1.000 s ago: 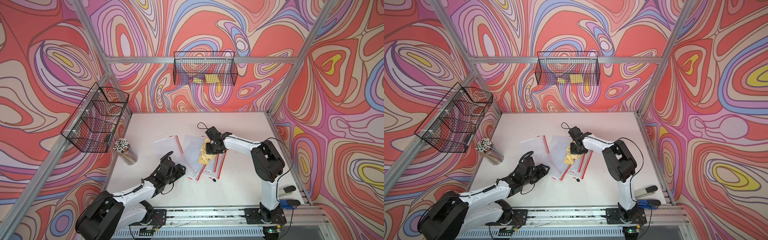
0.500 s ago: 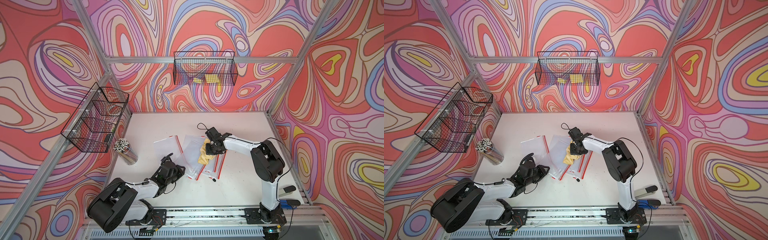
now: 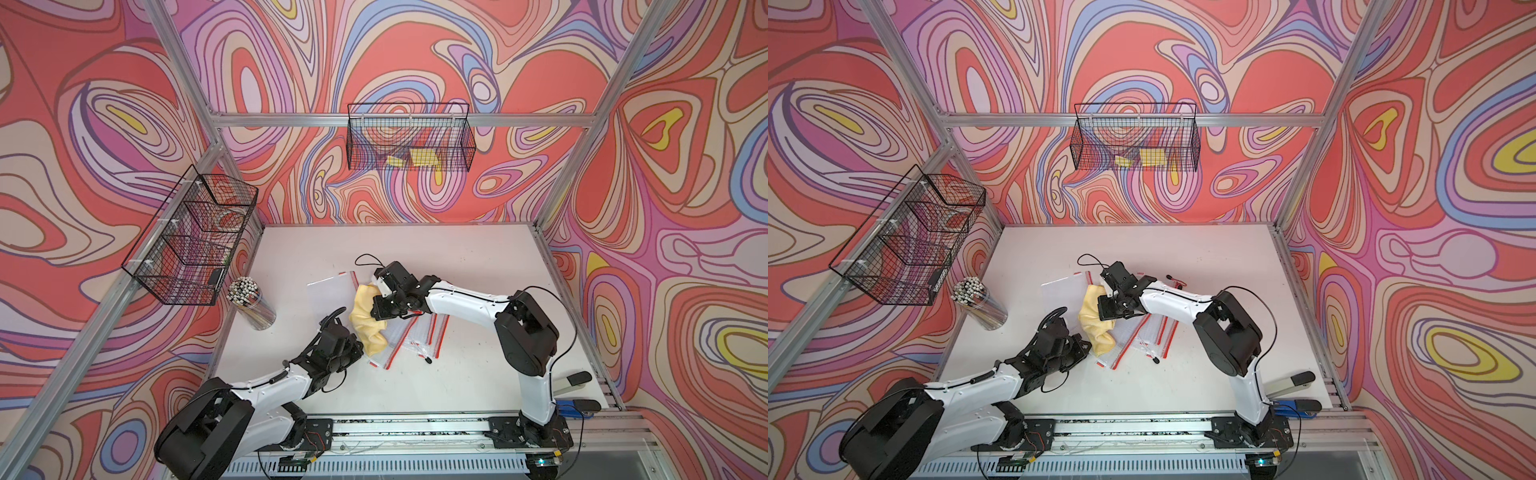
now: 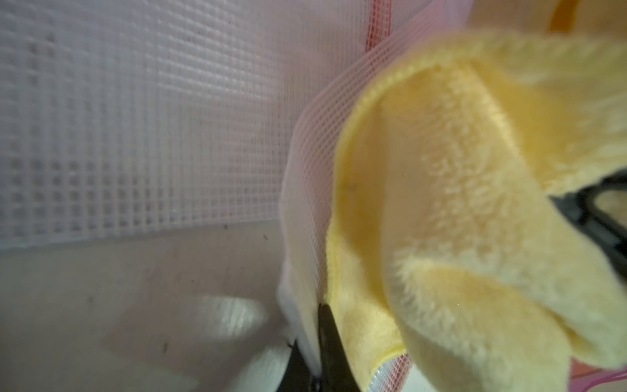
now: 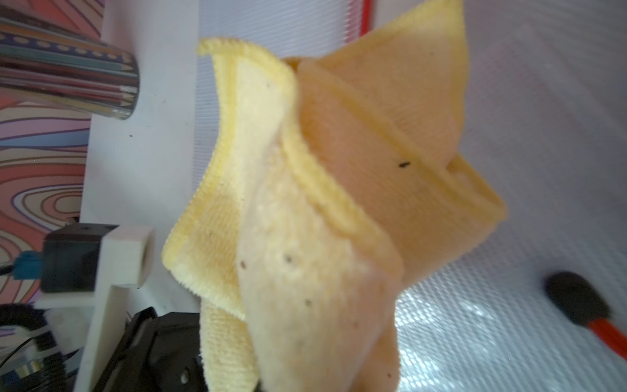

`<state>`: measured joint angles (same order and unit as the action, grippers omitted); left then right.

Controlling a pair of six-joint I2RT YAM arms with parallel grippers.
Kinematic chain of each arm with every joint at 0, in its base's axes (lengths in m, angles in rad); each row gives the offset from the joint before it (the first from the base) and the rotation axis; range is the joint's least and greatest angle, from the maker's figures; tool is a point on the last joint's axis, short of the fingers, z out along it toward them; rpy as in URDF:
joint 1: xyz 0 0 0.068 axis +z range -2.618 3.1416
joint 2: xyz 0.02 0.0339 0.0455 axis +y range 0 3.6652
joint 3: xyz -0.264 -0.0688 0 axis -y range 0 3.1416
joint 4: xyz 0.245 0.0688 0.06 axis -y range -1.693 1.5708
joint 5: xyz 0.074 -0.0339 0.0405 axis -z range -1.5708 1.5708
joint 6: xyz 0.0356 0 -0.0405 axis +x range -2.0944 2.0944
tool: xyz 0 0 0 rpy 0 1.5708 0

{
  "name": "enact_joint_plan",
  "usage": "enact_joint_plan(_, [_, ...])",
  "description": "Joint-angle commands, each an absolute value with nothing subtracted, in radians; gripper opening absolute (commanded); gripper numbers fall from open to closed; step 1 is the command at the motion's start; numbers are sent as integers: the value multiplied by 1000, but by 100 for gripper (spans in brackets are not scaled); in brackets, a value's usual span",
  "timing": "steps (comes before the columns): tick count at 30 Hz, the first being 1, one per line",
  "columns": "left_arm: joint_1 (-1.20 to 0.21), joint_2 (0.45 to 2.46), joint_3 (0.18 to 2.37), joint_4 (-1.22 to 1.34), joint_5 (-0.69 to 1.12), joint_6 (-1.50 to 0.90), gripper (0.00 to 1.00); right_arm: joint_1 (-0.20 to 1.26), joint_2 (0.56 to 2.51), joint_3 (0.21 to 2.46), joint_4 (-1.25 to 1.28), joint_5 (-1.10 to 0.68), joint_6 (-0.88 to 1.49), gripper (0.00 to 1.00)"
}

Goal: Wipe the document bag
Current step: Wipe the dirt from the document bag.

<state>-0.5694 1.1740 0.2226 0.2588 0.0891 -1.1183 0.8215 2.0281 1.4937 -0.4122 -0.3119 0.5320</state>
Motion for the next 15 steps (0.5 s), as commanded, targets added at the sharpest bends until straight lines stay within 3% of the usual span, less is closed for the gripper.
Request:
enact_joint_plan(1, [-567, 1211, 240, 273, 114, -1118, 0, 837, 2111, 1495, -320, -445, 535, 0])
enact_joint_plan(8, [-566, 1177, 245, 238, 96, -1109, 0, 816, 2156, 1480, -361, -338, 531, 0])
enact_joint_plan(15, [-565, 1121, 240, 171, 82, -1101, 0, 658, 2127, 1408, -401, -238, 508, 0])
